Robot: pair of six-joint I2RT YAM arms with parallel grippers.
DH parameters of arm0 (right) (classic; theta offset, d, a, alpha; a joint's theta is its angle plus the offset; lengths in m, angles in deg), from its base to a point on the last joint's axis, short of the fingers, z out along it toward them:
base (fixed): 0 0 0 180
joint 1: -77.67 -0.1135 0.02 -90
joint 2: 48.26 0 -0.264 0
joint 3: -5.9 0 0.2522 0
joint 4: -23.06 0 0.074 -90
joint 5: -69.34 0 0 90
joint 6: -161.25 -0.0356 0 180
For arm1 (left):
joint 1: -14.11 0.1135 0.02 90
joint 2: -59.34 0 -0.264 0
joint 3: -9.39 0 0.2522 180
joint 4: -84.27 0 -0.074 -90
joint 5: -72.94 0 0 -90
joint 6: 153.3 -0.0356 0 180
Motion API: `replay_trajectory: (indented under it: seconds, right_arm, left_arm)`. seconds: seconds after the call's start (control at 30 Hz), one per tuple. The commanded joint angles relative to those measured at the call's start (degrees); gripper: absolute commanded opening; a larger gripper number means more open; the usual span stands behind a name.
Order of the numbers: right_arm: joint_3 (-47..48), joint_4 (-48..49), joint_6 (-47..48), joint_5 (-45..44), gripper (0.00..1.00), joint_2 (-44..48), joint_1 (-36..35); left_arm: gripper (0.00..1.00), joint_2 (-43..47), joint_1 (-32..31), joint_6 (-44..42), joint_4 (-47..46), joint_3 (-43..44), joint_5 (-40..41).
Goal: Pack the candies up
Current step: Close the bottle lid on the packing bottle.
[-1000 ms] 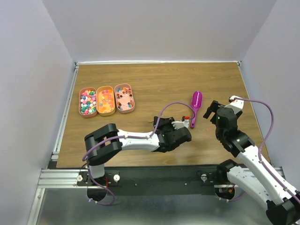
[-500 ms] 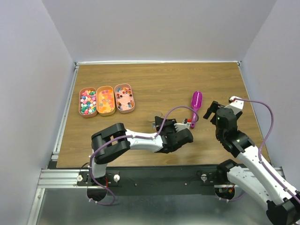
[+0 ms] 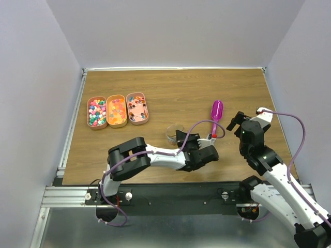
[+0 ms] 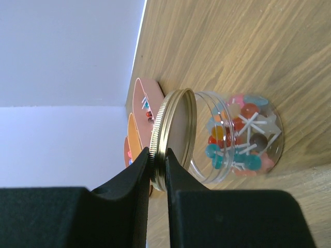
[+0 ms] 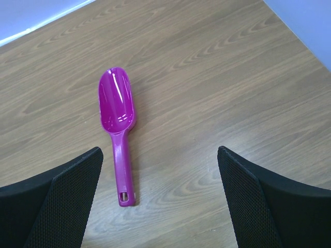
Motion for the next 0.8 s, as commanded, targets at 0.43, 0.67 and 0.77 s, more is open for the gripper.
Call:
replay_trajectory:
  seconds: [0.43,0.67,0.77]
  right_arm:
    - [-0.8,-1.0,-1.1,-1.7,0.97,0.0,0.3]
    - [-0.7,-1.0,-1.0,-1.7,0.97,-0.1,0.3]
    - [-0.6,-1.0,-0.9,-1.7,0.97,-0.1,0.3]
  left_arm:
    - [0.21,-4.1,-0.3,10.1,8.1,2.9,3.5]
    - [0.27,-3.6,-0.3,10.6,10.0,3.6,2.8]
    - [0.30,-4.1,-0.4,11.6,11.4,4.1,2.5]
